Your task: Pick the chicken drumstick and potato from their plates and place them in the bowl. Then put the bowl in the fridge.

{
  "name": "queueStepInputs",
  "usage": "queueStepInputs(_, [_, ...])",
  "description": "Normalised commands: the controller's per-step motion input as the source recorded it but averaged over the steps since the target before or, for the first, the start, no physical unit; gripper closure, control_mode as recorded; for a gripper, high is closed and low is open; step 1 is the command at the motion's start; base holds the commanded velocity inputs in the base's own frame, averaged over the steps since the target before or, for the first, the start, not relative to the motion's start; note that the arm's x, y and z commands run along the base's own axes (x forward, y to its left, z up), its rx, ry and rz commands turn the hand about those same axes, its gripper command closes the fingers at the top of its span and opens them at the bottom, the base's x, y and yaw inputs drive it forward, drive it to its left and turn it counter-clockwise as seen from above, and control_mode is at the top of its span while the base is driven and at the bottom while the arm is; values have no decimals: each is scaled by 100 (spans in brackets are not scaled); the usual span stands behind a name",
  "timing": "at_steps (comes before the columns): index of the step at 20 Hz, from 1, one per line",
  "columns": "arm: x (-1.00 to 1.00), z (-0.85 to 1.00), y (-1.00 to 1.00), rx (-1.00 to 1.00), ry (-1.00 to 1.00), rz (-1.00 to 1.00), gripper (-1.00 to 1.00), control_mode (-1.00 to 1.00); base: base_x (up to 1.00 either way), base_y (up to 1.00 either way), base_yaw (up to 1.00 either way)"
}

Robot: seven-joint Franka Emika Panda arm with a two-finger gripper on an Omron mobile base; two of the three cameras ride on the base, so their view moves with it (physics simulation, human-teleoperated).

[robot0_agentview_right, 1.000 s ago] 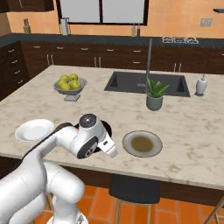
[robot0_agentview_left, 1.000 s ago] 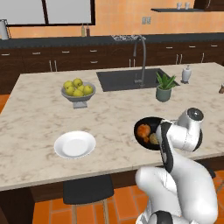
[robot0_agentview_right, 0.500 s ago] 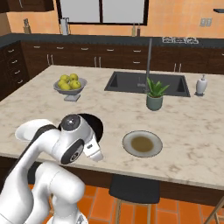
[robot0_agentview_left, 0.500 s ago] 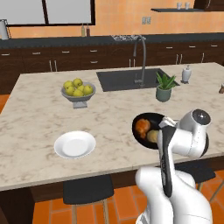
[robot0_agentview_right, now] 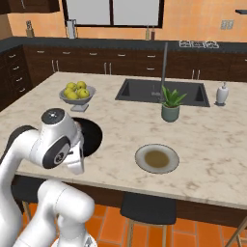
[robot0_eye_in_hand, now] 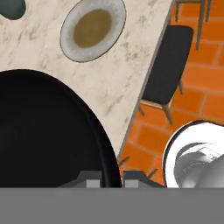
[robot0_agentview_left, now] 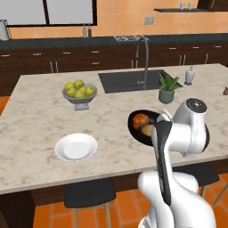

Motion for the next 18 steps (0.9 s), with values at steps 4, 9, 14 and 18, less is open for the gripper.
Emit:
queueStepInputs(4, [-85,0,52,17,0,-38,100,-100,0,0,0])
queueStepInputs(9, [-77,-3,27,2,-5,-27,100,-100,0,0,0])
queueStepInputs(14, [-10,-46,1,-10,-13,-11,100,-100,0,0,0])
queueStepInputs(18, [9,-57,0,-14,-10,0,100,-100,0,0,0])
